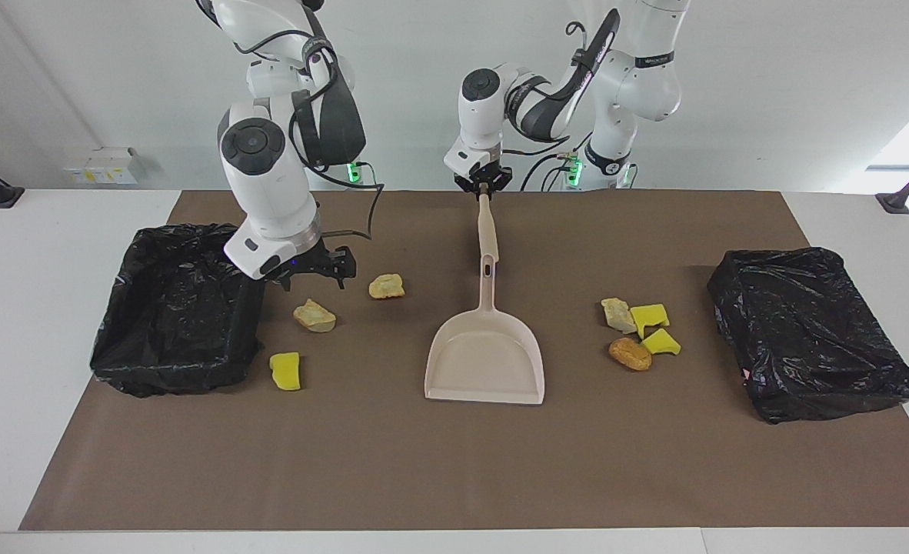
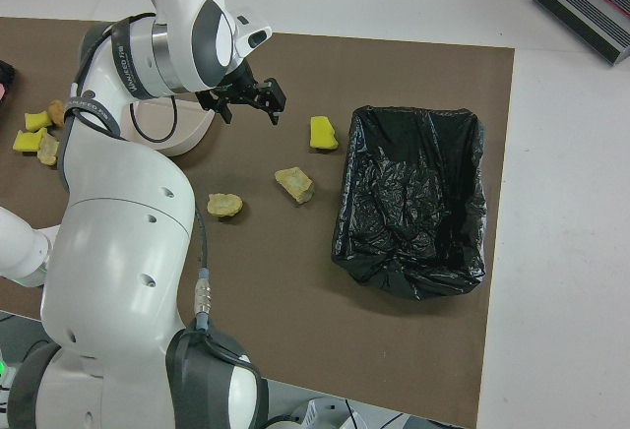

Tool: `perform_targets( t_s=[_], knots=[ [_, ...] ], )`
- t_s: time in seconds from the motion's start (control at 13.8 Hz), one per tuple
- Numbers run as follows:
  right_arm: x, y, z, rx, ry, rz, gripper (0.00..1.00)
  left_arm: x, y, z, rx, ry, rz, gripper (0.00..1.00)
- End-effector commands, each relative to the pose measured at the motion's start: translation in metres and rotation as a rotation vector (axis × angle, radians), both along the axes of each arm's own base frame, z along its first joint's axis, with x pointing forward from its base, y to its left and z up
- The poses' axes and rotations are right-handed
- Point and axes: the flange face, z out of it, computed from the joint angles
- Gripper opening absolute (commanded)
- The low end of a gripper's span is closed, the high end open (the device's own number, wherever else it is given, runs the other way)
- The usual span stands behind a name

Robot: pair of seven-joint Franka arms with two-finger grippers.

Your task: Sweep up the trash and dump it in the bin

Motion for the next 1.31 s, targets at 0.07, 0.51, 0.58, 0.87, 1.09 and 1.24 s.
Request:
perform_targets(
  t_s=[0.07,0.51,0.58,0.87,1.09,1.24],
  knots=[
    [-0.006,0.005,0.003,0.001,-0.012,-0.03,1.0,0.016,0.024,0.032,0.007,0.035,-0.022,0.0],
    [-0.02,0.097,-0.026,0.027,-0.119,-0.135,1.0,0.105,0.158,0.112,-0.031,0.102,-0.073,0.0],
    [-0.022,0.114,-0.037,0.031,-0.124,-0.164,1.0,0.128,0.183,0.116,-0.014,0.096,-0.088,0.0],
    [-0.043,0.191,-0.055,0.06,-0.159,-0.229,1.0,0.228,0.269,0.118,0.003,0.035,-0.087,0.0],
    [-0.067,0.258,-0.093,0.077,-0.177,-0.254,1.0,0.298,0.313,0.11,0.039,0.007,-0.109,0.0],
    [-0.076,0.282,-0.114,0.083,-0.186,-0.261,1.0,0.322,0.331,0.092,0.083,-0.002,-0.146,0.0]
  ],
)
